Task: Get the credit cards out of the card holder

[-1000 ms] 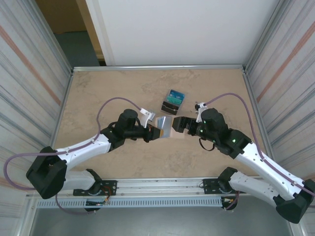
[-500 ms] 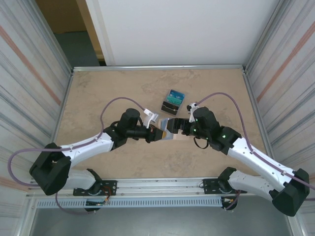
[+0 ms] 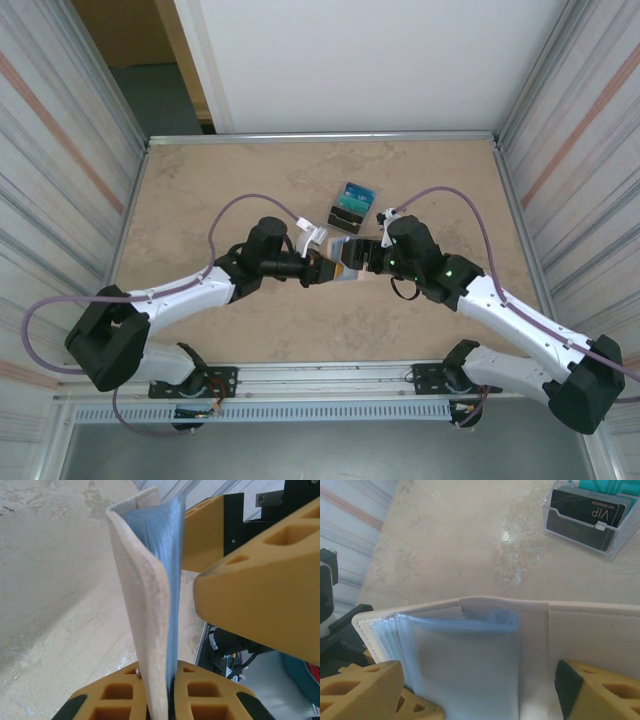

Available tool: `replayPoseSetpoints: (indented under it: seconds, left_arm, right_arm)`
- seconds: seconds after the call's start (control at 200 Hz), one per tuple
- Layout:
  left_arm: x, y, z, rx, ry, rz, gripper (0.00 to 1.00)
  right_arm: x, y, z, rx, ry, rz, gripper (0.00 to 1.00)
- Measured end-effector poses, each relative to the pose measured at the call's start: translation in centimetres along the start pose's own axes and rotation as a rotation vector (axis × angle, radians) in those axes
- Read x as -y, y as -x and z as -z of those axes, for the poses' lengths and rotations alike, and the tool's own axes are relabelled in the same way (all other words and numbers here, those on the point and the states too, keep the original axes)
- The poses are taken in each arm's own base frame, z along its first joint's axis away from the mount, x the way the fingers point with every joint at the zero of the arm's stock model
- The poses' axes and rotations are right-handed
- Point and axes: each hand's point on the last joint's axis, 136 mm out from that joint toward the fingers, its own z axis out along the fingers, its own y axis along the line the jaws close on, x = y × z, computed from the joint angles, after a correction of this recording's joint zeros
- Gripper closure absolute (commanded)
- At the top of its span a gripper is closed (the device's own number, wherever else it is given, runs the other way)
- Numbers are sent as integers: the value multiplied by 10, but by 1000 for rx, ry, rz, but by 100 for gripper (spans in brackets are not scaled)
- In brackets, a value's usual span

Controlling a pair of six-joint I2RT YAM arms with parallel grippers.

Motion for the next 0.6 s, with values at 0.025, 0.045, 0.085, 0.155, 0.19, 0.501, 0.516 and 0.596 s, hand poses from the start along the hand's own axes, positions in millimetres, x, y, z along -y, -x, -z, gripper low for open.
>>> replayPoseSetpoints:
  seconds: [0.025,0.045,0.085,0.155,0.19,0.501,0.516,0.596]
  left_arm:
    - [1,0,0,-1,-3,-1,95]
    - [1,0,0,-1,-6,-2,95]
    - [2,0,0,-2,-10,-3,95]
    - [2,-1,0,-6,-9,0,95]
    - [1,-2,0,-10,-7,3,94]
    - [0,-6,-1,-24,-2,18,95]
    - [0,-6,-2,-24,-3,20,95]
    - [-1,-6,-3,-24,-8,28,95]
  right_arm:
    - [0,0,0,-1,-1,-2,22]
    - [0,0,-1,-2,-2,-2,22]
    - [0,-1,-2,-4,-2,-2,22]
    - [1,-2,-4,-8,-7,0,22]
    - [1,-3,-5,-10,-10,2,22]
    - [0,-5,-10,-14,-18,9,20]
    - [0,-5,-10,-14,-19,9,20]
    - [0,-5,-11,-16,-21,9,22]
